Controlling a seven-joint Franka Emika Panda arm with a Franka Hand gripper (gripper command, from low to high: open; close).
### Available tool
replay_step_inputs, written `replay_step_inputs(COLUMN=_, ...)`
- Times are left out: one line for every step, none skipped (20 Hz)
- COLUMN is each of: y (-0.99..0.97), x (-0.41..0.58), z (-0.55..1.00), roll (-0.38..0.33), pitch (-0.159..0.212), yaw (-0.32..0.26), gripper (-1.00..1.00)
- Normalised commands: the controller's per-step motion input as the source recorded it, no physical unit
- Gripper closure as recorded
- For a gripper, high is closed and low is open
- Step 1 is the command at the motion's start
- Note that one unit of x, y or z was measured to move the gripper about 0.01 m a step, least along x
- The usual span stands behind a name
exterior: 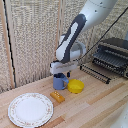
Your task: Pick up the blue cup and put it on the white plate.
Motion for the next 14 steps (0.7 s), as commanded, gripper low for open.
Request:
replay_step_inputs(y=0.00, x=0.017, z=-0.15, roll=-0.036, pitch=-0.021, yaw=0.081, gripper=1.00)
replay_step_inputs(y=0.00, x=0.000, z=-0.15, roll=-0.043, pitch=-0.031, yaw=0.077, gripper=1.00)
replay_step_inputs(y=0.00, x=0.000, z=-0.13, roll=-0.039, pitch=-0.044, yaw=0.075, gripper=1.00)
replay_step_inputs(y=0.01, x=0.000, z=-0.12, roll=-0.034, pitch=-0.046, yaw=0.077, gripper=1.00)
replay_step_inputs(y=0.00, x=0.000, z=-0.10, roll=-0.025, pitch=-0.044, yaw=0.070, gripper=1.00)
replay_step_inputs(y=0.00, x=0.000, z=-0.09, roll=-0.014, pitch=-0.049, yaw=0.065, gripper=1.00)
replay_step_inputs(y=0.01, x=0.000, z=-0.08, roll=-0.012, pitch=-0.049, yaw=0.060, gripper=1.00)
replay_step_inputs(y=0.04, x=0.000, z=-0.07, roll=-0.013, pitch=-0.050, yaw=0.055, gripper=1.00)
replay_step_inputs(y=0.04, x=0.000, z=-0.07, roll=-0.008, pitch=-0.050, yaw=0.056, gripper=1.00)
replay_step_inputs(y=0.05, x=0.000, z=-0.07, roll=-0.006, pitch=-0.043, yaw=0.056, gripper=1.00)
replay_step_inputs(y=0.08, x=0.000, z=-0.06, roll=-0.005, pitch=-0.034, yaw=0.050, gripper=1.00)
replay_step_inputs(y=0.05, x=-0.029, z=0.00, roll=0.000, pitch=-0.052, yaw=0.032, gripper=1.00)
replay_step_inputs(y=0.04, x=-0.086, z=0.00, roll=0.000, pitch=-0.062, yaw=0.015, gripper=1.00)
replay_step_inputs(y=0.07, x=-0.123, z=0.00, roll=0.000, pitch=-0.079, yaw=0.000, gripper=1.00)
